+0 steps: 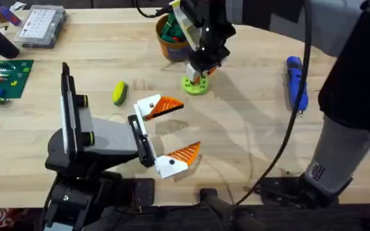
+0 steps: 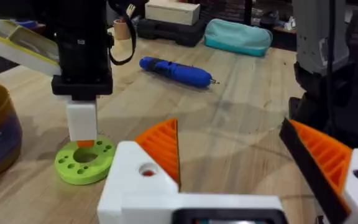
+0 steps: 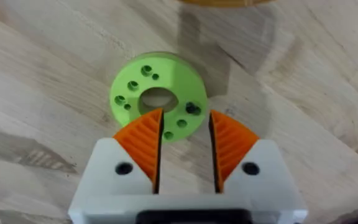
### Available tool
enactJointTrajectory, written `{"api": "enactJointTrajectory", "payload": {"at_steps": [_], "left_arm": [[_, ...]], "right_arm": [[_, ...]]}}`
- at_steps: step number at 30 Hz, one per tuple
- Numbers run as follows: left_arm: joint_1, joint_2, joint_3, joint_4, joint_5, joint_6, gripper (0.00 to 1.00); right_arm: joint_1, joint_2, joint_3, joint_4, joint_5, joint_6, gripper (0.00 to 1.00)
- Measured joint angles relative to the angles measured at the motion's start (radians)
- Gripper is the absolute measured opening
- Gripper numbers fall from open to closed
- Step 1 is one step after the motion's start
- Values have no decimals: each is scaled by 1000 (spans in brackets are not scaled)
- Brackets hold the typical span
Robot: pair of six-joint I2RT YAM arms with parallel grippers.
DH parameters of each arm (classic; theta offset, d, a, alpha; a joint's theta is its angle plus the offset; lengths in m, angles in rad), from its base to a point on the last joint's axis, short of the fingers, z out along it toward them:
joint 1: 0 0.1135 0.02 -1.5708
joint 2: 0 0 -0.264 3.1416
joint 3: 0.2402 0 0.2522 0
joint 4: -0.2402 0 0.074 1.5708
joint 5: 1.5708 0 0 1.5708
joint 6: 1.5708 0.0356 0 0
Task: Pick up the gripper from the table and insert it into the empty holder that is missing its gripper. Then pick up a screw, insert it into the mounting hole, and use the screwdriver to tighten it. Finally, clean up the table by picking up the vegetable and placing it into the bucket.
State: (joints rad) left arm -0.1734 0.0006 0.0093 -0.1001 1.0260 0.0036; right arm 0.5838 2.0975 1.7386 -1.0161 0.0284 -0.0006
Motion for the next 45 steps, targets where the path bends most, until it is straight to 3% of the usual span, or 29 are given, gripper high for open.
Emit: {"api": "enactJointTrajectory", "payload": {"at_steps": [5,11,13,22,45], "left_arm": [[0,0,0,0,0,0,991],[0,0,0,0,0,0,991],[0,0,0,0,0,0,991],[0,0,0,0,0,0,991],[0,0,0,0,0,0,991]], "right_arm": [[0,0,0,0,0,0,420],[0,0,0,0,0,0,240],[0,0,0,0,-1,0,223],[0,0,0,0,-1,0,283],[0,0,0,12,-1,0,282]]}}
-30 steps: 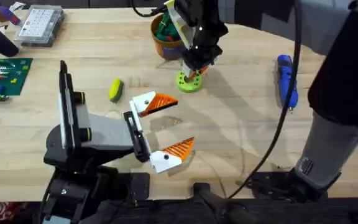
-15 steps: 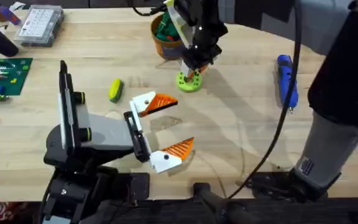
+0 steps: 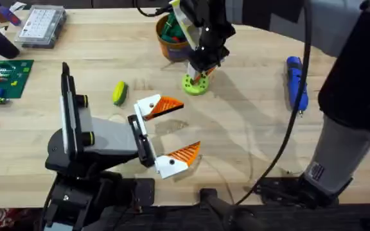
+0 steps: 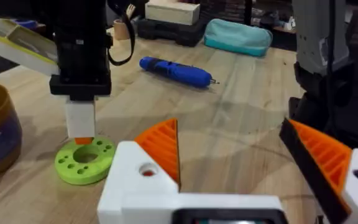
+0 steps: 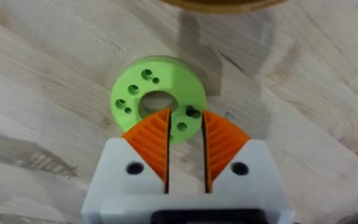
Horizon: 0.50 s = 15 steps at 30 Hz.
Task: Pick up the gripper from the table and insert it into the empty holder that is missing its gripper. Then pick up a screw, insert it into the mounting hole, and use the screwdriver to tighten it. Finally, clean up the table by picking up the vegetable and placing it into the bucket.
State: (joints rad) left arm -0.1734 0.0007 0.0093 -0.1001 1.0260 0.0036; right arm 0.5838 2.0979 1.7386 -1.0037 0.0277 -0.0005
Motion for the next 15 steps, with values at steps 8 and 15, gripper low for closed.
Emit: {"api": "enactJointTrajectory", "payload": {"at_steps": [8,15], "left_arm": [[0,0,0,0,0,0,991],[0,0,0,0,0,0,991]], "right_arm": [[0,14,0,-3,0,0,282],[-2,19,0,-13,0,0,282]]}}
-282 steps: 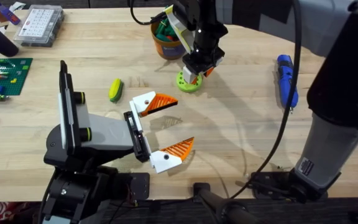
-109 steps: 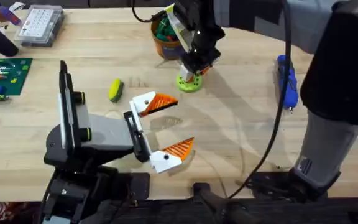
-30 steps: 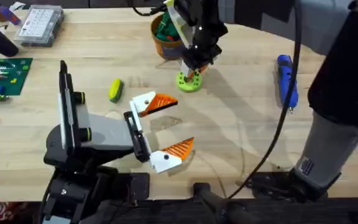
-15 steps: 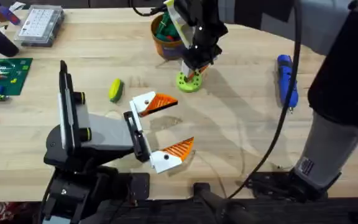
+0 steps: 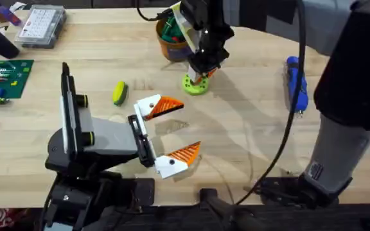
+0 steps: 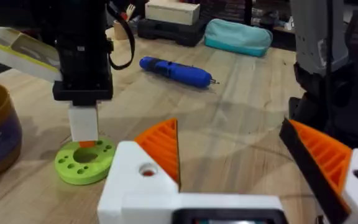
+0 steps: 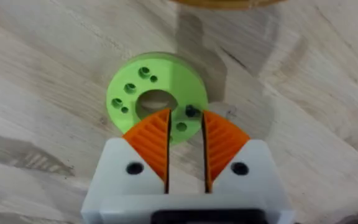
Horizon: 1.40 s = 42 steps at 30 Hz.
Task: Pick up the gripper from the table and insert it into the empty holder that is missing its gripper. Then pick up a screw, insert it into the mounting hole, and use the screwdriver to tighten it. Finally, clean up the table by picking up the vegetable and placing it into the bucket.
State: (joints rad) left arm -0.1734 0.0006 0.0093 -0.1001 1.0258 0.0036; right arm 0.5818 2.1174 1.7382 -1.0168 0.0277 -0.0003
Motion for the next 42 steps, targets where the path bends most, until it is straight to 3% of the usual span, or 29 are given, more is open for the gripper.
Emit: {"api": "enactJointTrajectory", "payload": {"at_steps": [21,28,35,42], "left_arm": [[0,0,0,0,0,0,991],[0,0,0,0,0,0,991],[0,0,0,0,0,0,991],[0,0,0,0,0,0,991]], "right_arm": [[-4,0,0,22,0,0,246],[-4,0,0,25,0,0,180],[-4,0,0,30,-2,0,8],[-4,0,0,31,-3,0,5]]}}
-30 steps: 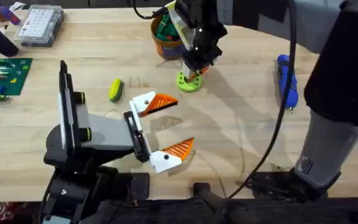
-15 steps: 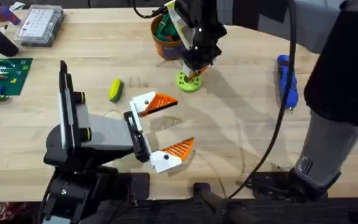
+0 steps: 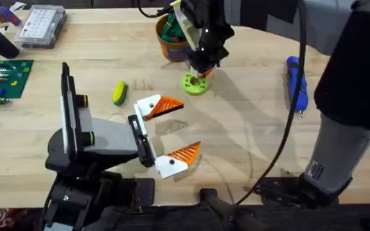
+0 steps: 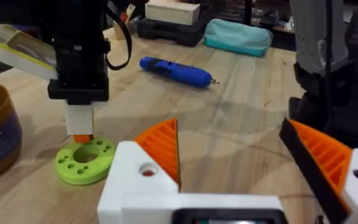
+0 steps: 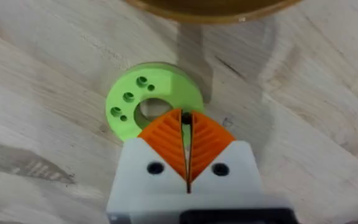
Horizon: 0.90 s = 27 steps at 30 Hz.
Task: Pick up the gripper from the table and insert it into the empty holder that is missing its gripper. Then pick up a screw, insert it into the mounting hole, and use the screwdriver to tighten it. Finally, clean up the table by picking up the vegetable and placing it into the bucket.
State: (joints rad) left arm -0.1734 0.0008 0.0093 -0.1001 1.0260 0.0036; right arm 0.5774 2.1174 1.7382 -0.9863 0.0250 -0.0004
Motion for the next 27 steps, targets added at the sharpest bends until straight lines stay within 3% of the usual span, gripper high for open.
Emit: {"api": "enactJointTrajectory", "payload": {"at_steps": [22,27], "left_arm": [[0,0,0,0,0,0,991],[0,0,0,0,0,0,991]], "right_arm": [[0,-3,0,-2,0,0,5],[0,-57,0,-5,0,0,5]]}}
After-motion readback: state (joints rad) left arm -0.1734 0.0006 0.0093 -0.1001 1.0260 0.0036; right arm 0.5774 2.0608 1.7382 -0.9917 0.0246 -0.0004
